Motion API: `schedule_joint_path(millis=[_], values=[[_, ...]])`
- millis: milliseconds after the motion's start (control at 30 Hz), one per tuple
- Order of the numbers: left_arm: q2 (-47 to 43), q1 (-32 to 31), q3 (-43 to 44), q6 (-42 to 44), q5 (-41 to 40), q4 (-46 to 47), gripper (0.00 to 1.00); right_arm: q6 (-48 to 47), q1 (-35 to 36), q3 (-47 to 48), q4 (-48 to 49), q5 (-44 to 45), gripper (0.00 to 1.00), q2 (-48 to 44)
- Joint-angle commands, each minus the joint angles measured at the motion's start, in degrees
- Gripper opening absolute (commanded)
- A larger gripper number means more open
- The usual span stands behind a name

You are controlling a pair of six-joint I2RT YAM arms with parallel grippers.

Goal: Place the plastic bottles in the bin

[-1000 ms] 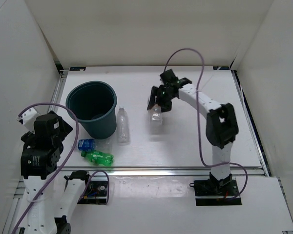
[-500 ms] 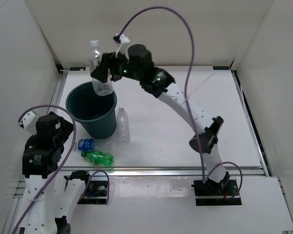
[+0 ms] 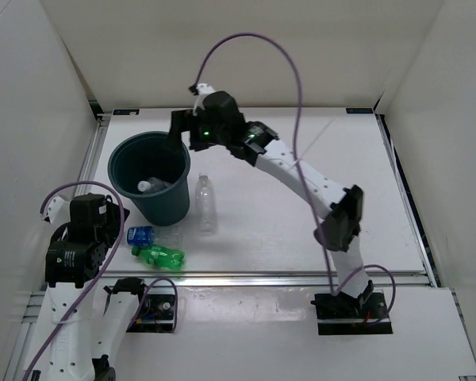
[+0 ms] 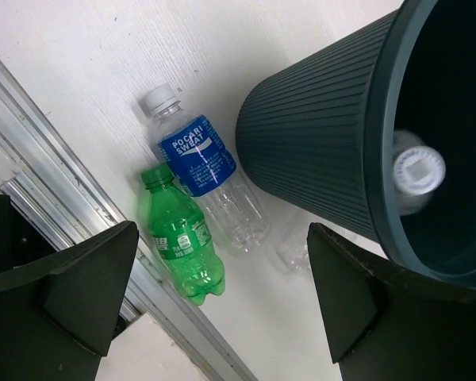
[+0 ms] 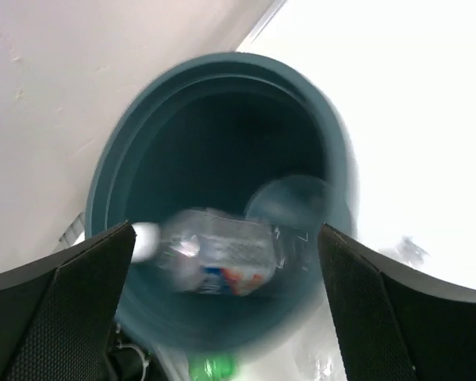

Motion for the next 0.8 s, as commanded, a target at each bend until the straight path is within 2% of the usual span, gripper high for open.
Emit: schedule_joint_path(millis=[0,33,67,167,200,233,300,333,433,600,700,767], values=[[-1.35,-0.13,-0.27,-1.85,-0.88,-0.22,0.99,5.77,-5.65,-10.19,-1.18,8.48,0.99,-14.44],[-1.35,-0.13,-0.27,-1.85,-1.4,-0.22,0.99,8.5,-9.67,-14.76,-1.18,7.09,0.99,-16.55],[-1.35,-0.13,-0.27,-1.85,-1.41,-0.22,0.99,10.96,-11.71,-23.77,-1.18,5.34,0.99,-20.31],[-1.35,-0.13,-0.27,-1.85,-1.94,-0.75,0.99,15.2,-18.22,-34.54,1.27,-0.98,0.99,-23.68],[-1.35,-0.13,-0.27,-1.24,-1.94,-0.75,0.99,15.2,-19.54,-39.02,2.23,-7.62,0.99,-23.69],[-1.35,-0.13,-0.27,-1.24,-1.94,-0.75,0.99,15.81,-21.03,-40.11,2.24,-10.64,0.99,-22.9],[-1.35,-0.13,-0.27,-1.24,-2.46,-0.75,0.99,14.42,-21.05,-40.12,-0.1,-16.01,0.99,-17.82],[-1.35,-0.13,-0.79,-1.24,-2.46,-0.75,0.99,13.8,-20.26,-37.16,-1.26,-19.08,0.99,-13.36],[-0.74,-0.13,-1.41,-0.72,-2.46,-1.27,0.99,11.17,-16.75,-31.35,-6.17,-18.15,0.99,-4.92],[-0.21,-0.13,-1.41,-0.18,-1.94,-2.68,0.99,9.5,-13.06,-15.72,-12.78,-16.3,0.99,6.09],[-0.21,-0.13,-1.41,0.87,-1.94,-3.3,0.99,8.96,-12.53,-13.57,-15.86,-13.75,0.99,11.89],[-0.21,-0.13,-0.79,1.4,-1.94,-3.91,0.99,8.96,-12.52,-16.29,-17.26,-12.52,0.99,12.44]])
